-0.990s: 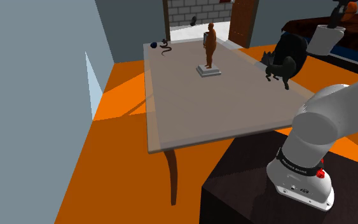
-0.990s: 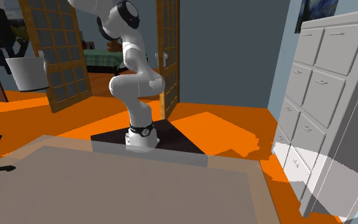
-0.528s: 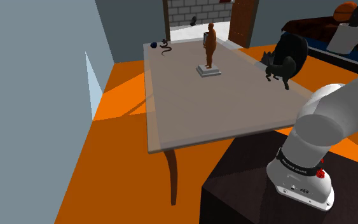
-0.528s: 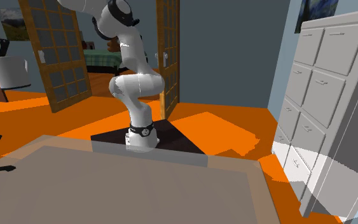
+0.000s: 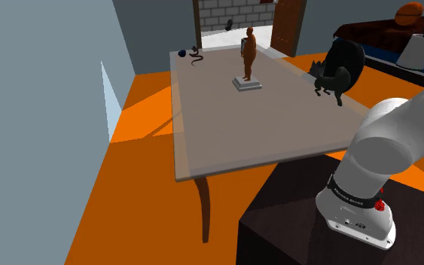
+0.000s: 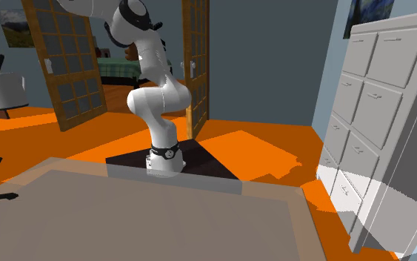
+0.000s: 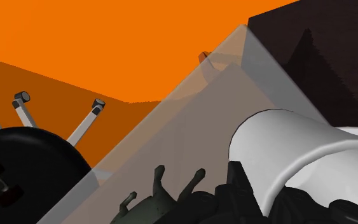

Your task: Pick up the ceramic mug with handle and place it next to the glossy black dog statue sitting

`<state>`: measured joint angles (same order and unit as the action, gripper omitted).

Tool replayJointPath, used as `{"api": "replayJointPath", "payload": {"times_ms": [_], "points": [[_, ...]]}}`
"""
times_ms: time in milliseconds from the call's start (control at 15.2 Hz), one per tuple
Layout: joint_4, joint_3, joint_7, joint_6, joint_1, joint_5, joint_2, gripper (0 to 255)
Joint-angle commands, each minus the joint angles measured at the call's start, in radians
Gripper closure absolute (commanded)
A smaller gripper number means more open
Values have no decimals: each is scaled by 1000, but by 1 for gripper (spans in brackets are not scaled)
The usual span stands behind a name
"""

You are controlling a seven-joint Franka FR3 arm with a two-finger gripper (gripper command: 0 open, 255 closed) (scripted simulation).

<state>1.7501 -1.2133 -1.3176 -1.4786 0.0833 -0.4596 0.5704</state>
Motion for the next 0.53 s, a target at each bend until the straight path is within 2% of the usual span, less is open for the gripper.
{"api": "replayJointPath", "payload": {"times_ms": [0,462], "points": [[34,-1,5,-27,9,-9,10,255],[131,-19,20,-110,25,-35,33,255]]}}
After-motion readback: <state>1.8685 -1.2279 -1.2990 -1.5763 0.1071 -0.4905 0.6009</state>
